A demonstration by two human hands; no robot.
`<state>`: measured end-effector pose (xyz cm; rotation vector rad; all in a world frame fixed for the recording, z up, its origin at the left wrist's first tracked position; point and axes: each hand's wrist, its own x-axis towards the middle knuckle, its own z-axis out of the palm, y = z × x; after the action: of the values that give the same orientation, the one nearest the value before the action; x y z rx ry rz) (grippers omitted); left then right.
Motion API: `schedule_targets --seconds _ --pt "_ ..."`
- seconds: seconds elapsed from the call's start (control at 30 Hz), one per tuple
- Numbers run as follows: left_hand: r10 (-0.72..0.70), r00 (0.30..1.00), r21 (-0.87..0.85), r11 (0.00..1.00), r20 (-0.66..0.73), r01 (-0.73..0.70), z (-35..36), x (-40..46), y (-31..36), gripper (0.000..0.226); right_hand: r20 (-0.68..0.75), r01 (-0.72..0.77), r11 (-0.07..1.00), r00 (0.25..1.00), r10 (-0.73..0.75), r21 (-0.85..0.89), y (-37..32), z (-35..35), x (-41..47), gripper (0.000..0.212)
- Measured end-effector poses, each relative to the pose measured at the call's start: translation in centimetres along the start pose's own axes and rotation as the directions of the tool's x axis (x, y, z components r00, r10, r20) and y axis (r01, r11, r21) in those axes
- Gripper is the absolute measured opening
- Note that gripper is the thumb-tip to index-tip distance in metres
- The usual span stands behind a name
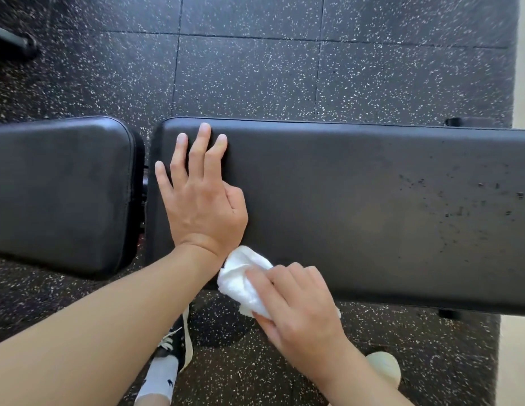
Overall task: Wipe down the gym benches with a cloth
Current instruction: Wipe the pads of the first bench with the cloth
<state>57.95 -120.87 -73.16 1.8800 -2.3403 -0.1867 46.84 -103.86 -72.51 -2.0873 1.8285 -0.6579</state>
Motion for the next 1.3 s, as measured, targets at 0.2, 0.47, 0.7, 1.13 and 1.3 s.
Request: schedule_targets --seconds 0.2,0.47,0.7,1.13,1.3 --pt "0.003 1.0 0.01 1.0 0.011 -0.003 0.0 0.0 -0.1 0.071 -0.086 -0.162 0.985 0.984 0.156 -0.057 5.9 -3.5 1.1 0.029" --pt "0.001 1.0 0.012 1.0 0.024 -0.002 0.1 0.0 0.0 0.07 -0.192 -0.272 0.962 0.946 0.262 -0.025 3.1 -0.9 8.7 0.029" --pt "0.009 1.0 0.0 1.0 0.012 -0.009 0.0 -0.1 0.1 0.071 -0.188 -0.209 0.975 0.963 0.191 -0.079 6.7 -3.5 4.6 0.032" --pt "0.006 1.0 0.025 1.0 0.022 -0.006 -0.1 0.1 -0.1 0.071 -0.285 -0.331 0.94 0.912 0.296 -0.083 5.7 -0.7 17.5 0.026" --pt "0.003 1.0 0.015 1.0 0.02 -0.004 0.0 0.0 0.1 0.071 -0.288 -0.255 0.963 0.932 0.219 -0.092 8.0 -2.3 15.2 0.022"
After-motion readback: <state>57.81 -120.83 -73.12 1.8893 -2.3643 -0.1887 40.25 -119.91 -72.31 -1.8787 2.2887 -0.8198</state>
